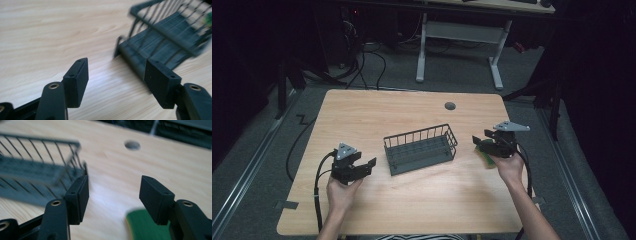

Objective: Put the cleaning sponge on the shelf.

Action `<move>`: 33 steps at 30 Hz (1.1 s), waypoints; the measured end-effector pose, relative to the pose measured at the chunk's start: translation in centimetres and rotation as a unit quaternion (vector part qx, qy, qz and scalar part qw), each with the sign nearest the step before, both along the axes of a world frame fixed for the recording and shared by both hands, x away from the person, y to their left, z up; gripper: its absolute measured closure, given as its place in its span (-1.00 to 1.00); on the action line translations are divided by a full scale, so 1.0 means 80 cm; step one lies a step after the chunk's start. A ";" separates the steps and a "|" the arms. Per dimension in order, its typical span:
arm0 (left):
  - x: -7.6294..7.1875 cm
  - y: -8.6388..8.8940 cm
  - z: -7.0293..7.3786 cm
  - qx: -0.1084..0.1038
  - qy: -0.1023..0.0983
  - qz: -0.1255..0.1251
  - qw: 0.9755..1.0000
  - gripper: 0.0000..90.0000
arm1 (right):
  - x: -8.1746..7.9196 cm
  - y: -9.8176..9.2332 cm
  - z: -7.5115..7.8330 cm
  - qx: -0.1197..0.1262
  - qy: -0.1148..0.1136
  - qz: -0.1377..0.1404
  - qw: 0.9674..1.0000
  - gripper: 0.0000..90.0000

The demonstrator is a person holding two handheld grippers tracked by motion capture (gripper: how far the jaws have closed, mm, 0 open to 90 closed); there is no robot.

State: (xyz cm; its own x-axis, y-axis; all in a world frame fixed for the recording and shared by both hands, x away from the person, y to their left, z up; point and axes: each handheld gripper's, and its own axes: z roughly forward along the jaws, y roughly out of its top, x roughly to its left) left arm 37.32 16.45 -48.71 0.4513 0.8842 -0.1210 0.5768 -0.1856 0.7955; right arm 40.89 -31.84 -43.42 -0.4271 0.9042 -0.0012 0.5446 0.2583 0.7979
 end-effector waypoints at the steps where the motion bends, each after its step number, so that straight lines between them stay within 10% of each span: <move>1: 0.001 0.002 -0.006 0.007 0.004 0.006 1.000 -0.18 | -0.001 -0.005 -0.004 -0.003 0.003 -0.004 1.000 -0.13; 16: 0.015 0.025 -0.055 0.052 0.033 0.063 0.996 -0.19 | -0.014 -0.064 -0.058 0.013 0.029 -0.059 0.998 -0.35; 33: 0.017 0.019 -0.062 0.068 0.020 0.067 0.995 -0.31 | 0.017 -0.056 -0.098 -0.012 0.057 -0.063 0.996 -0.53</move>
State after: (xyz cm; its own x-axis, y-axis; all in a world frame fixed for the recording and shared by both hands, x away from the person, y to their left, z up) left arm 38.67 17.99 -53.65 0.3247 0.9457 -0.0127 0.6350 -0.2080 0.7439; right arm 42.24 -36.34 -51.25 -0.3092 0.9508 0.0191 0.6612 0.2005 0.7229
